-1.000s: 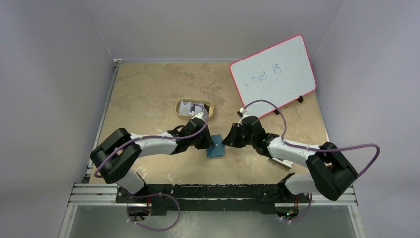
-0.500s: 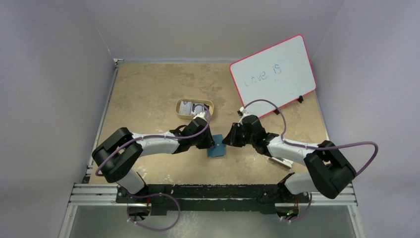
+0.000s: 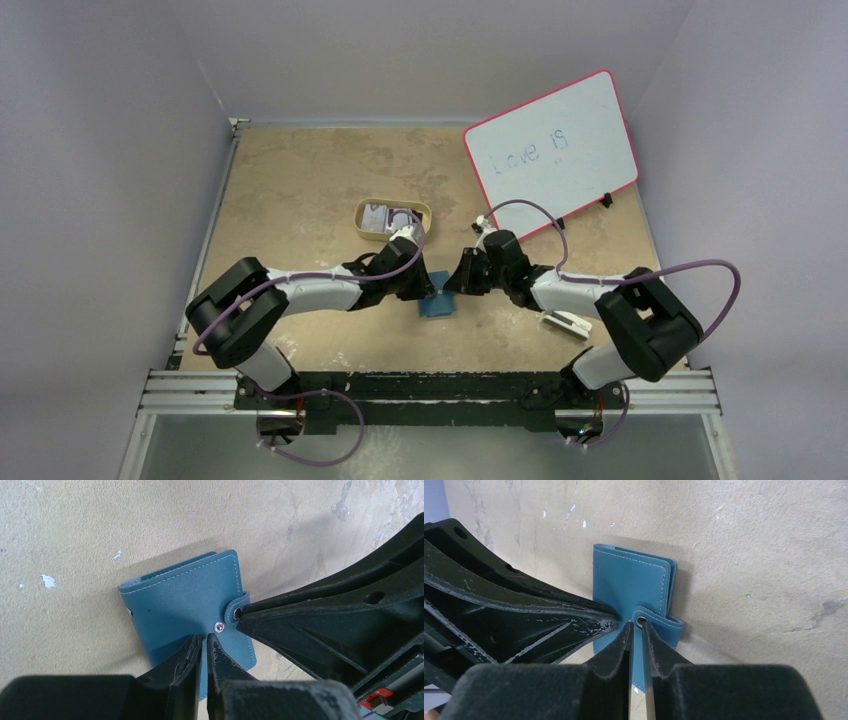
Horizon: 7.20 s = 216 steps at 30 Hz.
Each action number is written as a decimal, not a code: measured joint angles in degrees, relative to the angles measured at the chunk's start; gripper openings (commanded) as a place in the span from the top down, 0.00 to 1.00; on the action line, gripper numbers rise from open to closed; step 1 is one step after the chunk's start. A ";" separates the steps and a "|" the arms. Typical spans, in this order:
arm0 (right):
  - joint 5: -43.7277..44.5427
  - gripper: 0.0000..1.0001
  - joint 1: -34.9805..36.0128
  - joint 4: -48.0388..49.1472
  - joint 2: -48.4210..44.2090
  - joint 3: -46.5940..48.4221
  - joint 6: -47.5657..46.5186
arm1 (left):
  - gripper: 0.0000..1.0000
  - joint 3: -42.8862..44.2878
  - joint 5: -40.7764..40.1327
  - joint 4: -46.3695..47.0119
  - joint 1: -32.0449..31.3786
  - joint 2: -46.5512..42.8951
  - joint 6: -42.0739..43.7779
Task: Put the credit cards into the card holder
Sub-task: Close the card holder at the center of the board, then reset both arms
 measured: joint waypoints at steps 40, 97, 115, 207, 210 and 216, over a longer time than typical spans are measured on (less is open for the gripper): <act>0.28 0.88 -1.55 -7.58 3.13 5.99 -3.63 | 0.92 3.50 -5.09 -4.85 -0.04 1.14 -1.27; 0.13 0.84 1.20 -5.70 1.05 4.13 -3.50 | 0.93 3.52 -5.31 -3.74 -0.04 1.75 -1.29; 1.86 0.84 1.27 -9.86 -1.01 3.89 -3.30 | 0.93 3.52 -5.31 -3.72 -0.04 1.75 -1.31; 23.52 0.01 11.32 -32.72 -10.75 22.18 -5.73 | 0.39 10.43 -13.44 -23.74 4.85 -26.93 5.38; 26.36 0.01 11.32 -33.70 -18.25 25.20 -6.16 | 0.36 16.44 -16.06 -28.06 4.85 -31.61 7.98; 32.79 0.01 11.32 -34.99 -29.75 30.93 -6.19 | 0.32 26.38 -18.58 -33.62 4.85 -37.44 11.52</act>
